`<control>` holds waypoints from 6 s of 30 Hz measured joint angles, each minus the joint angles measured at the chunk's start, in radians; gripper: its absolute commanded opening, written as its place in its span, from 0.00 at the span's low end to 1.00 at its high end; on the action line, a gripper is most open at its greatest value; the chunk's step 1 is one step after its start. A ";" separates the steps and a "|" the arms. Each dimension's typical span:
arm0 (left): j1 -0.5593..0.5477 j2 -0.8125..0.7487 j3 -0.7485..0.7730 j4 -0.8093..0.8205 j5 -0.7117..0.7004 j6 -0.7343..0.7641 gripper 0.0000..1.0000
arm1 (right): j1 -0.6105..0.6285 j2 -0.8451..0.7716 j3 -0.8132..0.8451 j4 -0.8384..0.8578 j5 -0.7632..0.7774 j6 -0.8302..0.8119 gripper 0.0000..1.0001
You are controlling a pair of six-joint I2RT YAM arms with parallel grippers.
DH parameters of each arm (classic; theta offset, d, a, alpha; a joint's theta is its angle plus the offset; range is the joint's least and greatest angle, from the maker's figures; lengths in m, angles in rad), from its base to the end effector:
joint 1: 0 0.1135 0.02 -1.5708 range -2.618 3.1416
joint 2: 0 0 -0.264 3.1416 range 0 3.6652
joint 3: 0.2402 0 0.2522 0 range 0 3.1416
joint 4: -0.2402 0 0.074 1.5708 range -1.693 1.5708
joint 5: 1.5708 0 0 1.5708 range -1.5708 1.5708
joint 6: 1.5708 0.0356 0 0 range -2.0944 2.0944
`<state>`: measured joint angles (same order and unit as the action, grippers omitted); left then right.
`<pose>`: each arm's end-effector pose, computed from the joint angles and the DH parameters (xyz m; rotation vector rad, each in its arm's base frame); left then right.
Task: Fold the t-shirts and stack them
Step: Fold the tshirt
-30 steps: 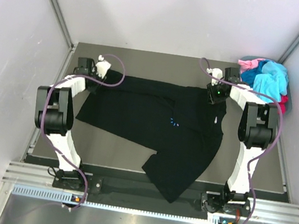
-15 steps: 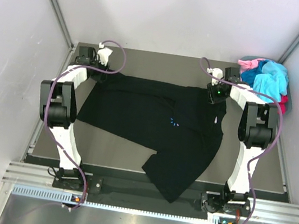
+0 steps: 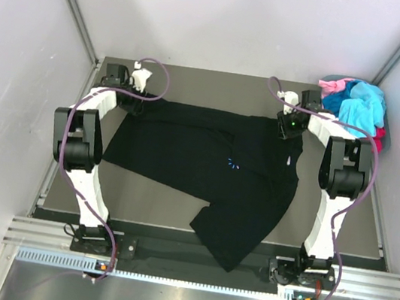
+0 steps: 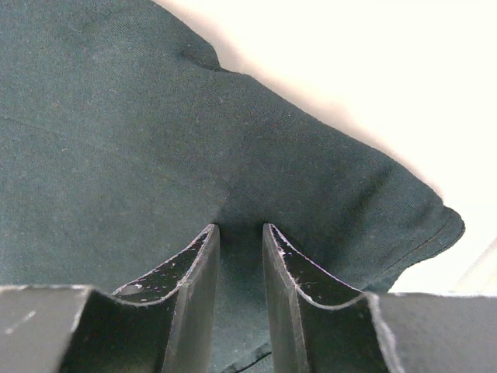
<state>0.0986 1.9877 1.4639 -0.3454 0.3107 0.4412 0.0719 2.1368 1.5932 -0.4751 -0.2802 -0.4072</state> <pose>0.4376 0.0323 0.2019 0.5412 2.3267 -0.1273 0.4571 0.0428 0.1688 -0.7022 2.4468 0.2334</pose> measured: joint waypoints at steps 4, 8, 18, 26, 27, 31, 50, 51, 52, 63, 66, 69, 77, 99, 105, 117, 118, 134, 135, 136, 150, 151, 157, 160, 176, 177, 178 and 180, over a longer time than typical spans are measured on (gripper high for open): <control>0.000 0.005 0.000 -0.004 -0.013 0.017 0.44 | -0.001 0.000 0.000 0.000 -0.003 0.000 0.30; 0.000 0.031 0.005 -0.019 -0.017 0.033 0.40 | -0.001 0.000 0.000 0.000 -0.003 0.000 0.30; 0.000 0.048 0.006 -0.067 -0.024 0.065 0.00 | -0.002 0.000 0.000 0.000 -0.005 0.000 0.30; 0.000 -0.072 -0.120 -0.018 -0.047 0.180 0.00 | -0.002 0.000 0.000 -0.001 -0.005 0.000 0.30; 0.000 -0.096 -0.143 -0.002 -0.052 0.212 0.00 | -0.002 0.000 0.000 -0.001 -0.005 0.000 0.30; 0.000 -0.166 -0.223 0.055 -0.070 0.340 0.00 | -0.003 0.000 0.000 -0.002 -0.006 0.000 0.30; -0.002 -0.278 -0.456 0.258 -0.192 0.419 0.50 | -0.016 -0.116 -0.101 -0.035 -0.024 -0.002 0.30; -0.002 -0.296 -0.452 0.262 -0.182 0.393 0.51 | -0.016 -0.127 -0.102 -0.037 -0.024 -0.002 0.30; -0.003 -0.309 -0.443 0.262 -0.173 0.365 0.51 | -0.016 -0.134 -0.101 -0.034 -0.024 -0.002 0.30; -0.015 -0.066 0.032 0.139 -0.126 0.052 0.56 | -0.016 -0.128 -0.080 -0.038 -0.019 0.000 0.31; -0.016 0.057 0.147 0.079 -0.126 -0.006 0.57 | -0.016 -0.111 -0.058 -0.035 -0.018 0.000 0.31; -0.016 0.158 0.236 0.014 -0.126 -0.049 0.57 | -0.016 -0.101 -0.053 -0.032 -0.017 0.000 0.31; -0.016 0.230 0.266 -0.061 -0.153 -0.105 0.52 | -0.016 -0.093 -0.054 -0.034 -0.017 0.000 0.31; -0.016 0.260 0.271 -0.010 -0.170 -0.195 0.00 | -0.082 0.002 0.052 -0.043 0.103 0.098 0.38; -0.016 0.263 0.271 0.002 -0.170 -0.212 0.00 | -0.101 0.048 0.122 -0.044 0.106 0.105 0.38; -0.013 0.263 0.271 0.005 -0.174 -0.241 0.00 | -0.110 0.254 0.452 -0.233 0.030 0.126 0.00; -0.012 0.264 0.271 0.006 -0.174 -0.245 0.00 | -0.111 0.261 0.464 -0.240 0.028 0.127 0.00; -0.006 0.453 0.568 -0.015 -0.166 -0.300 0.00 | -0.103 0.373 0.631 -0.137 0.024 0.155 0.00; -0.006 0.458 0.576 -0.015 -0.167 -0.302 0.00 | -0.101 0.378 0.637 -0.121 0.025 0.157 0.00; -0.006 0.460 0.580 -0.015 -0.167 -0.303 0.00 | -0.100 0.386 0.649 -0.104 0.027 0.158 0.00; -0.006 0.460 0.575 -0.004 -0.174 -0.331 0.00 | -0.018 0.502 0.831 0.099 0.135 0.112 0.04; -0.005 0.460 0.574 -0.001 -0.175 -0.335 0.02 | -0.014 0.505 0.831 0.109 0.141 0.112 0.09; -0.011 0.450 0.559 0.016 -0.230 -0.337 0.34 | -0.017 0.461 0.714 0.185 0.198 0.095 0.47; -0.017 0.412 0.510 0.028 -0.276 -0.332 0.35 | -0.032 0.393 0.605 0.215 0.240 0.093 0.48; -0.059 -0.037 0.056 0.004 -0.259 -0.209 0.38 | -0.148 -0.442 -0.156 0.205 0.005 0.005 0.46; -0.068 -0.066 0.022 -0.016 -0.236 -0.190 0.37 | -0.143 -0.514 -0.230 0.188 -0.042 -0.026 0.45; -0.074 -0.093 -0.006 -0.043 -0.212 -0.173 0.37 | -0.137 -0.575 -0.291 0.154 -0.081 -0.058 0.45; -0.086 -0.140 -0.052 -0.097 -0.168 -0.146 0.38 | -0.128 -0.694 -0.411 0.084 -0.159 -0.129 0.46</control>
<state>0.0128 1.8481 1.4117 -0.4423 0.1429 0.2947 -0.0563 1.4433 1.1824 -0.3916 -0.4393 -0.5358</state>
